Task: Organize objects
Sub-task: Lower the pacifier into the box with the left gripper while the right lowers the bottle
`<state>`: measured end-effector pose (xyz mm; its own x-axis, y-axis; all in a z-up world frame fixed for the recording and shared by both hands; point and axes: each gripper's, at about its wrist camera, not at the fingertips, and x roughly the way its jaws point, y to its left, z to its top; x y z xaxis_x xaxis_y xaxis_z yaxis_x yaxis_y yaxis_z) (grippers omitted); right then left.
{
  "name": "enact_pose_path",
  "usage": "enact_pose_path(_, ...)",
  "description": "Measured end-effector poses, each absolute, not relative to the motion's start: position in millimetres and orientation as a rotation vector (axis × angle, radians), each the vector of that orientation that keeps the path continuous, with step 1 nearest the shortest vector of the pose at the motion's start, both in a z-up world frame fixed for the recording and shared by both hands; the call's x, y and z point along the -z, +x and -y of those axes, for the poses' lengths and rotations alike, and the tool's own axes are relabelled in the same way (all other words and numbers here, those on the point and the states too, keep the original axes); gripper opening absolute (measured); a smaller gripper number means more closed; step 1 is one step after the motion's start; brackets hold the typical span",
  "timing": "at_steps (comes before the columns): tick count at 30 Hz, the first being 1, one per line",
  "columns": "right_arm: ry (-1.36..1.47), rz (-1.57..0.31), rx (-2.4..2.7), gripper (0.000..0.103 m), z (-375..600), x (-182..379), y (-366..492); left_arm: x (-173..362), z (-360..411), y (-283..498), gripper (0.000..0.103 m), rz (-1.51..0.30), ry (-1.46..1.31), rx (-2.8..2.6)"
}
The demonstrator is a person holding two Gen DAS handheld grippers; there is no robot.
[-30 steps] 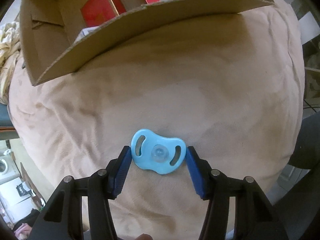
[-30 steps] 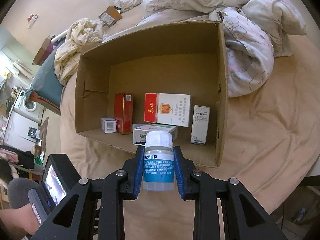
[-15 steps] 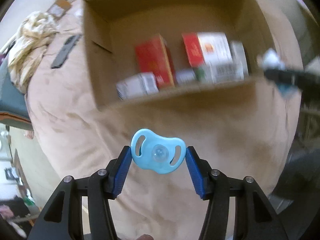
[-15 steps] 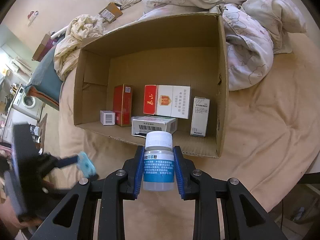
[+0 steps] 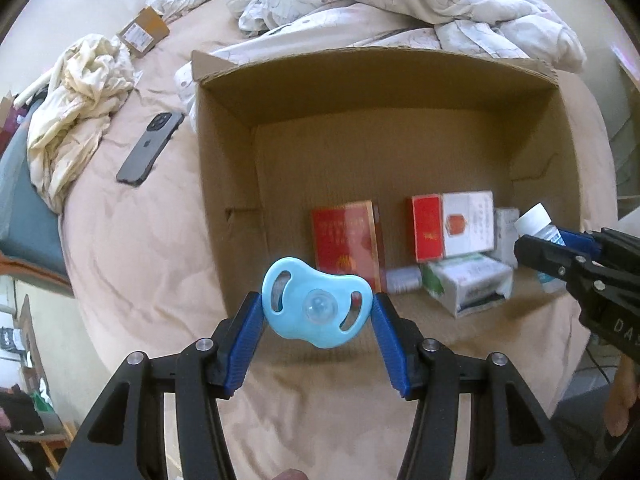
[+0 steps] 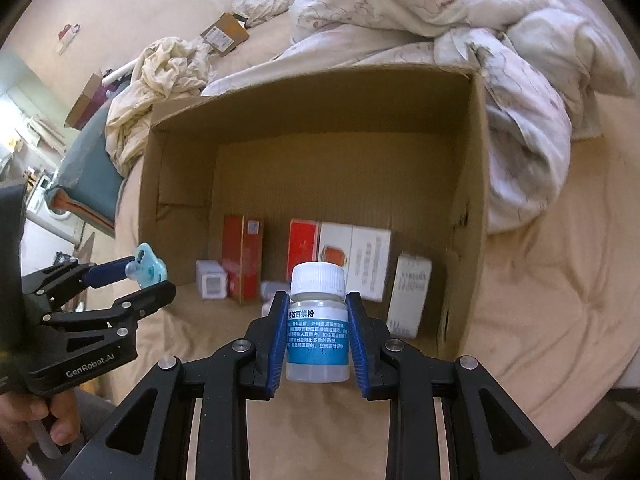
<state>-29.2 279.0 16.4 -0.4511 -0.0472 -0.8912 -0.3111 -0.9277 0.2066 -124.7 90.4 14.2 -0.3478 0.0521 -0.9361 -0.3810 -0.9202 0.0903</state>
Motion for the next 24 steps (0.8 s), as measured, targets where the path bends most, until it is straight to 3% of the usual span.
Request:
enact_pose_path(17, -1.643, -0.615, -2.415, 0.03, -271.9, 21.8, -65.2, 22.7, -94.5, -156.5, 0.052, -0.326, -1.579, -2.368)
enact_pose_path(24, -1.476, -0.575, -2.457, 0.031, -273.5, 0.4, -61.8, 16.2, -84.0, -159.1, 0.052, -0.253, -1.583, -2.383)
